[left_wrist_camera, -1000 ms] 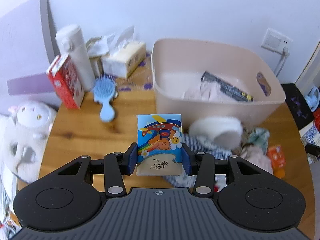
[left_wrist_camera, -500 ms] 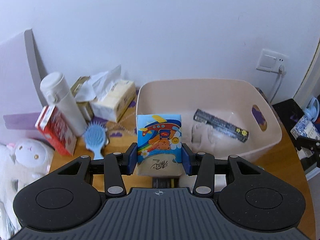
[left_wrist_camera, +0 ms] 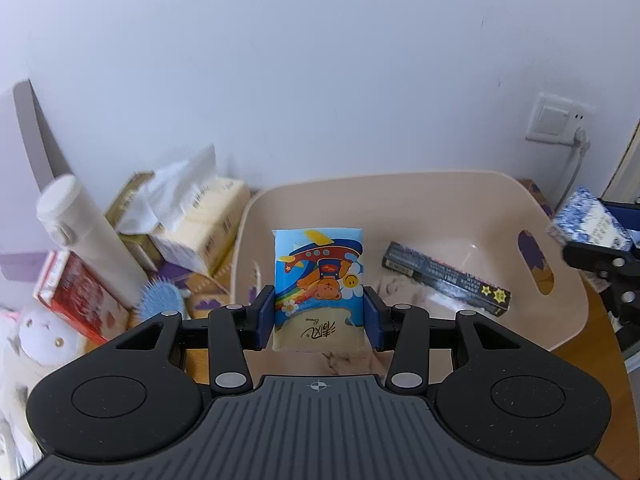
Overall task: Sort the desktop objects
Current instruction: 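Lift both items over the beige bin and release them inside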
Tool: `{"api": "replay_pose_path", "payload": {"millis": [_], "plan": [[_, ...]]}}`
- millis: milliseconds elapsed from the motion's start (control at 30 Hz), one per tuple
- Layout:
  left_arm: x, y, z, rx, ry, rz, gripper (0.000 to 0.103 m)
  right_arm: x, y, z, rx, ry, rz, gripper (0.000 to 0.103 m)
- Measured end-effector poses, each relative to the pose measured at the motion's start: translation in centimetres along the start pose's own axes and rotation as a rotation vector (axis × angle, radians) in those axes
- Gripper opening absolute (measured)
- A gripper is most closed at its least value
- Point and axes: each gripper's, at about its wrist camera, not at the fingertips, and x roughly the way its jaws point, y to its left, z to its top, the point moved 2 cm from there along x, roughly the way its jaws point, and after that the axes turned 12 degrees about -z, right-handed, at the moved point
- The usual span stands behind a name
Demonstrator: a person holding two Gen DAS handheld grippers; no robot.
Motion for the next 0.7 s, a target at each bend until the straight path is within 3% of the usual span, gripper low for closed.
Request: {"api": "replay_pose_path", "payload": {"millis": [267, 700], "plan": [[3.2, -0.4, -0.5, -0.021, 0.049, 0.026, 0.045, 3.9, 1.9, 0.0, -0.027, 0.026, 0.025, 0.042], [6.6, -0.1, -2.9, -0.015, 0.184, 0.045, 0.046, 7.7, 4.2, -2.1, -0.076, 0.161, 0.082, 0.042]]}}
